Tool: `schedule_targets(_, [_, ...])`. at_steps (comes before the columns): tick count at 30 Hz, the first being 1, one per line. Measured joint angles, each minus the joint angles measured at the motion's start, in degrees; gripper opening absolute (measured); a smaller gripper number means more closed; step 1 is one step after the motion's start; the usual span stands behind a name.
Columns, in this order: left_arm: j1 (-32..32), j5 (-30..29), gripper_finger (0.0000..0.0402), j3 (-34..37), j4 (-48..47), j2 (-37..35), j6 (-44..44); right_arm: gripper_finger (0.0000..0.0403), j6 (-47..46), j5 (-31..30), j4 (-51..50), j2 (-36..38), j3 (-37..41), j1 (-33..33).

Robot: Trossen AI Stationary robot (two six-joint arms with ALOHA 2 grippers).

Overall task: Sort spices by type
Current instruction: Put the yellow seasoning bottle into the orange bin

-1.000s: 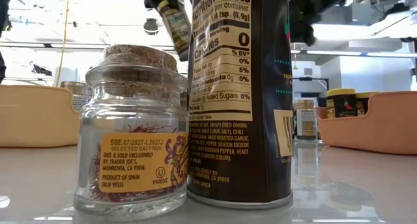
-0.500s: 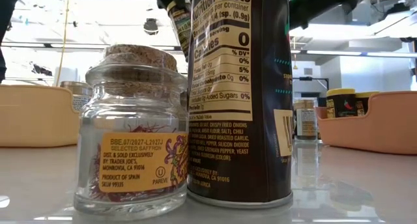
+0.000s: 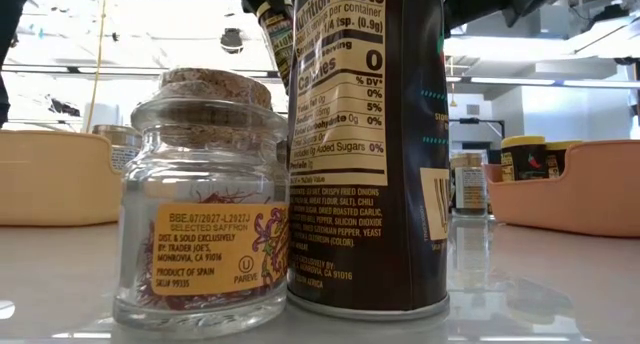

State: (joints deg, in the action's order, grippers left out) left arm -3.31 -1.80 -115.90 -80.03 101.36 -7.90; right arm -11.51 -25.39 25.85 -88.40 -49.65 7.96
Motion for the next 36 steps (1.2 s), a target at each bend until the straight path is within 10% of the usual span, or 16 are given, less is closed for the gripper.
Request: schedule_targets(36, [0.02, -0.11, 0.0233, 0.0, 0.6, 0.0, -2.54, 0.0266, -13.94, -0.17, -6.58, 0.07, -0.98, -2.64])
